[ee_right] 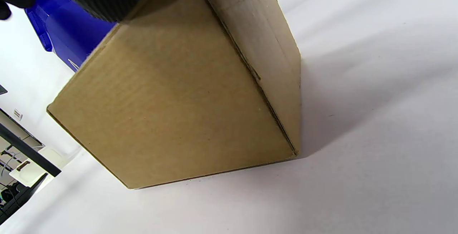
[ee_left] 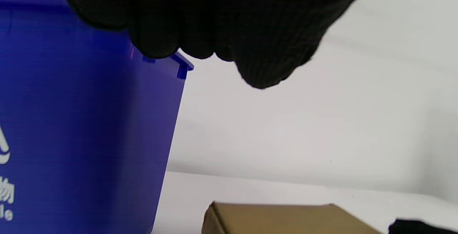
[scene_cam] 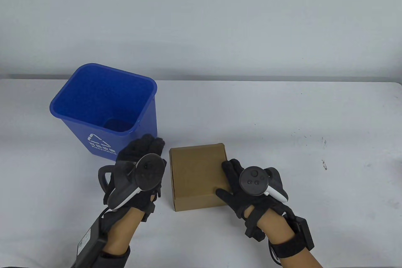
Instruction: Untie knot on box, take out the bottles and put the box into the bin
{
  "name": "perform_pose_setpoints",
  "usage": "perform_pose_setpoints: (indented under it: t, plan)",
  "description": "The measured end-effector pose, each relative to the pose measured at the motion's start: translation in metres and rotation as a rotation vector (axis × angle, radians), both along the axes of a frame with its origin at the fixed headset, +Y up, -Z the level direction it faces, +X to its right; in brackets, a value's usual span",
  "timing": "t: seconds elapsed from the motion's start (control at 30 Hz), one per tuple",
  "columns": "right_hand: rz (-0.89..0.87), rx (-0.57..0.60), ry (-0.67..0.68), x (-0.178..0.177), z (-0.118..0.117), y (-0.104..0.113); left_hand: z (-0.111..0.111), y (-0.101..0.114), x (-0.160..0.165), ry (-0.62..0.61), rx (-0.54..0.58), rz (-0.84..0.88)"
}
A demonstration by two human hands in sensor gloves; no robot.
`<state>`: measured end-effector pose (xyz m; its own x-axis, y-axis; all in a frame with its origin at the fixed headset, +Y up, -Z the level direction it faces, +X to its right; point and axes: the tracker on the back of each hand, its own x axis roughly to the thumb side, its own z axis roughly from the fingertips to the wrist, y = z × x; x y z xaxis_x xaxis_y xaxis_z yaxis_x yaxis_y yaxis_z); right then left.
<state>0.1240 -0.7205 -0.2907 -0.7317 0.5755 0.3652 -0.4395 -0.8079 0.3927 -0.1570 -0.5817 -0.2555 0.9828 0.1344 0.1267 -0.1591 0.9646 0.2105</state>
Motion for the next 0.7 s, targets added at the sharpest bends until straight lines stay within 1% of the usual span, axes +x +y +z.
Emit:
perform_pose_setpoints:
  t: [0.03, 0.1, 0.2, 0.33, 0.4, 0.47, 0.5, 0.57, 0.7]
  plan:
    - [0.0, 0.0, 0.0, 0.0, 0.0, 0.0, 0.0, -0.006, 0.0, -0.004, -0.002, 0.002]
    - [-0.001, 0.0, -0.001, 0.0, 0.0, 0.0, -0.003, -0.024, -0.003, -0.015, -0.044, 0.046]
    - [-0.003, 0.002, -0.002, 0.001, -0.001, 0.0, -0.009, -0.056, -0.008, -0.02, -0.095, 0.114]
    - [-0.008, -0.001, -0.009, 0.005, -0.003, 0.001, -0.017, -0.096, -0.016, 0.004, -0.127, 0.138]
    - [-0.011, 0.001, -0.023, 0.009, -0.004, 0.001, -0.024, -0.113, -0.023, 0.01, -0.168, 0.128]
    - [-0.015, 0.005, -0.045, 0.014, -0.007, 0.001, -0.029, -0.121, -0.029, 0.001, -0.267, 0.124]
    - [-0.016, 0.008, -0.057, 0.015, -0.008, 0.002, -0.029, -0.122, -0.033, 0.004, -0.265, 0.129]
    - [-0.025, 0.052, -0.116, 0.02, -0.011, 0.003, -0.03, -0.125, -0.04, 0.009, -0.248, 0.151]
    - [-0.058, 0.174, -0.289, 0.034, -0.019, 0.001, -0.032, -0.132, -0.052, -0.054, -0.278, 0.188]
